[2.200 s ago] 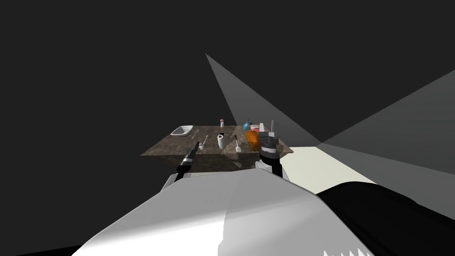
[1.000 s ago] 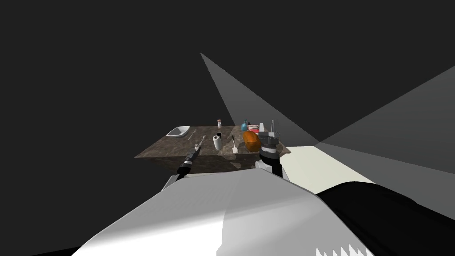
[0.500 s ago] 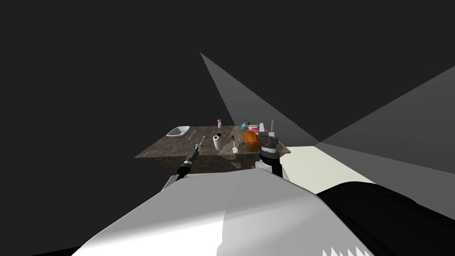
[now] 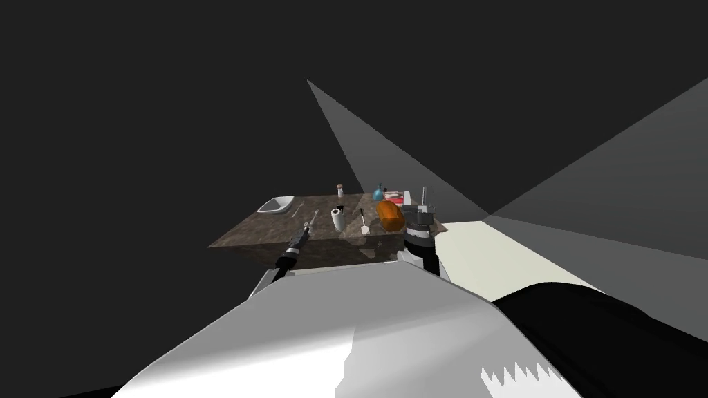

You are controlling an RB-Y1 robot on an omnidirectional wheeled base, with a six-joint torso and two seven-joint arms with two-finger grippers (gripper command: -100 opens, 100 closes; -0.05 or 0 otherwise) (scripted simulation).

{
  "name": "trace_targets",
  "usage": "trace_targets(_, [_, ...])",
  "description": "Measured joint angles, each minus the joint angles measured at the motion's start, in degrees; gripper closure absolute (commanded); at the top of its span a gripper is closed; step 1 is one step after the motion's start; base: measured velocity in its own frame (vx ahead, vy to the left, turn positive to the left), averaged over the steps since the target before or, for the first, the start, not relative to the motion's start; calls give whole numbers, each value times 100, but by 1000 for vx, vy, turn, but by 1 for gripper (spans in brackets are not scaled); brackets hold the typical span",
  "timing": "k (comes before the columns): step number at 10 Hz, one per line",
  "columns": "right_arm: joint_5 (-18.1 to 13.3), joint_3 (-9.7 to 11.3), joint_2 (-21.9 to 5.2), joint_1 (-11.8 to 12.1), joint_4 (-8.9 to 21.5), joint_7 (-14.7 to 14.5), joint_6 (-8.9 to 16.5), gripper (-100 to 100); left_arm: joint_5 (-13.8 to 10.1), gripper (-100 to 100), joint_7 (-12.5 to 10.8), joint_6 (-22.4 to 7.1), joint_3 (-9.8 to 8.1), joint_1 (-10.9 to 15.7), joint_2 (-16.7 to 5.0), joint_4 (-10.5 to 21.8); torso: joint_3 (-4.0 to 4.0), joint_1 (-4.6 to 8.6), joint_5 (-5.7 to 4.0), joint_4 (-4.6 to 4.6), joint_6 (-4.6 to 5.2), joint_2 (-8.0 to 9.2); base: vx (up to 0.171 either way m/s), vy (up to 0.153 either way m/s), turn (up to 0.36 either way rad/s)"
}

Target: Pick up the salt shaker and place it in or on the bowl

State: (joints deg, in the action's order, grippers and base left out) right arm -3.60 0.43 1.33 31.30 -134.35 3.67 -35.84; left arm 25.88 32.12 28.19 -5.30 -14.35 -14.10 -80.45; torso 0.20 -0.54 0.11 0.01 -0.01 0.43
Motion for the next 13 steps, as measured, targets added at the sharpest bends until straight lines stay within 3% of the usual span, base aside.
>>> trace_targets(3, [0, -1, -1, 1, 0, 0, 0, 0, 50, 100, -155, -285, -29, 282, -203, 83, 2, -64, 31, 4, -17, -1, -122, 204, -153])
trace_targets(12, [0, -1, -1, 2, 0, 0, 0, 0, 119, 100, -496, -970, -294, 1179, -567, 555, -17, -37, 18, -1, -4, -38, -60, 145, -161])
trace_targets(13, [0, -1, -1, 2, 0, 0, 0, 0, 125, 100, -576, -1149, -296, 1265, -665, 504, -17, -29, 13, 2, -1, -41, -42, 138, -167])
